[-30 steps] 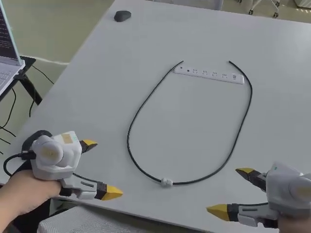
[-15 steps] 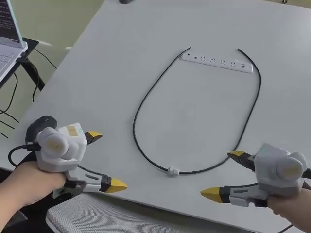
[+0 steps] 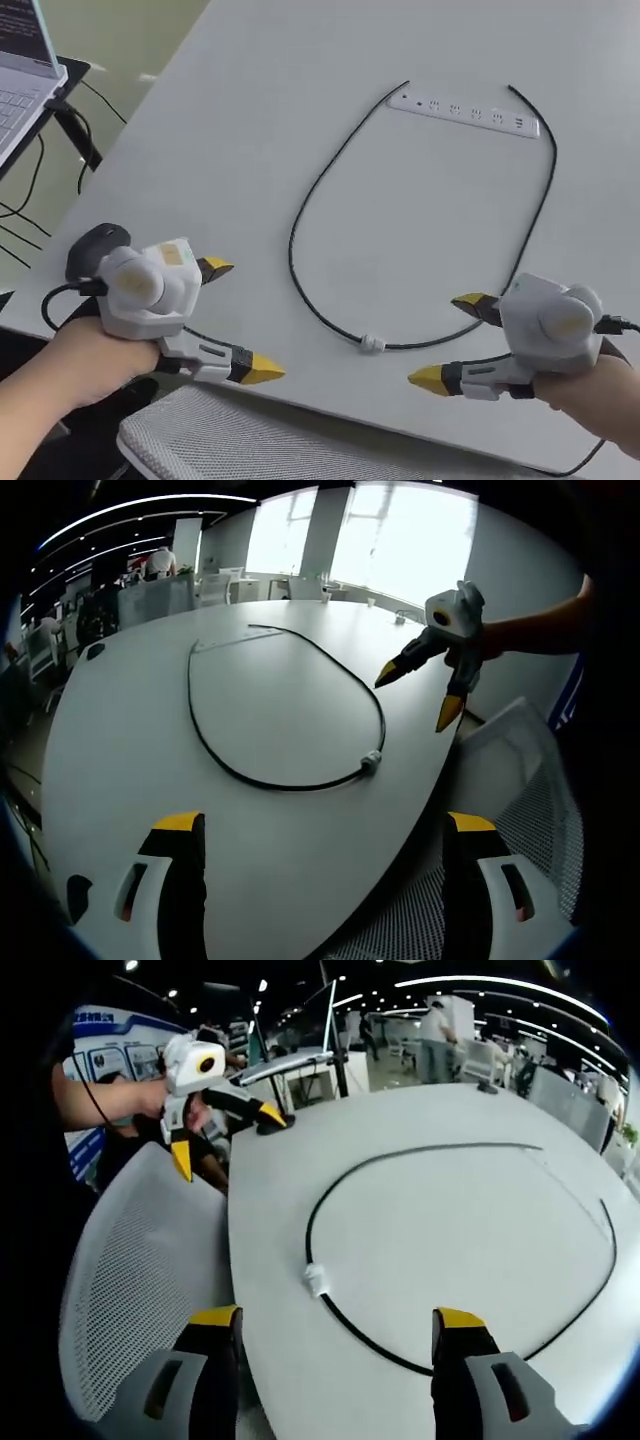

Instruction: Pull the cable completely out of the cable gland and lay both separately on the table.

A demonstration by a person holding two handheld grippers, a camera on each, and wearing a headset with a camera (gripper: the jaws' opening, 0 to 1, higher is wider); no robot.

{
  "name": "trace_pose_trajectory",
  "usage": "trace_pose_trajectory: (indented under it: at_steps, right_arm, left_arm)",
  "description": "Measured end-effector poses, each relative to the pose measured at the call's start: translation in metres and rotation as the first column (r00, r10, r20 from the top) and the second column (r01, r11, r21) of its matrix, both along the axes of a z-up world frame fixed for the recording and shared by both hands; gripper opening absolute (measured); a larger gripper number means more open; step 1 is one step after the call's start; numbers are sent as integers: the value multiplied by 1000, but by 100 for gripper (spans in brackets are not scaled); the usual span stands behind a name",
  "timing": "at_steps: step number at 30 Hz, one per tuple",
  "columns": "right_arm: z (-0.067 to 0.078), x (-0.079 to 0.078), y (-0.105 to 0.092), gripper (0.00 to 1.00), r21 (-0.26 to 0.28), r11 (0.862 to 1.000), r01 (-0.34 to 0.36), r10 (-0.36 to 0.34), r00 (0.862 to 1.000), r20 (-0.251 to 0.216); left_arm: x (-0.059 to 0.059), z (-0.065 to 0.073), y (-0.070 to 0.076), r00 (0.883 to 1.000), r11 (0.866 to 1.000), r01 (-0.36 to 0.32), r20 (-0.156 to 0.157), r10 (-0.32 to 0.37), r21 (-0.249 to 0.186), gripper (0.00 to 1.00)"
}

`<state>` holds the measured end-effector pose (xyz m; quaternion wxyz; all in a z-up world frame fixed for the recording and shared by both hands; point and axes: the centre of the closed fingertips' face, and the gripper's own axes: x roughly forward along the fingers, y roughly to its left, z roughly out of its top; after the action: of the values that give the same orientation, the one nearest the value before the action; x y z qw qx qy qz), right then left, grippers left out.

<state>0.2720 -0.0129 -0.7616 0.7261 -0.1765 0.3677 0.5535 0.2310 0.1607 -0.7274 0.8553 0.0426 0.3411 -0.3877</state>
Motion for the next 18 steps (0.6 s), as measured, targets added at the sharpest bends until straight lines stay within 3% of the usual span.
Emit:
trace_pose_trajectory:
  at_steps: [8,18]
  right_arm:
    - [-11,2,15,70,-41,998,-56,56,998,-1]
    - [-26,-3,34,63,-81,988,-131,129,991,-26]
  left_arm:
    - [-1,1,1,1000,1000,10,-1,-10,-13,99]
    - [-3,-12,9,1000,1000,15,-19,-15,-14,99]
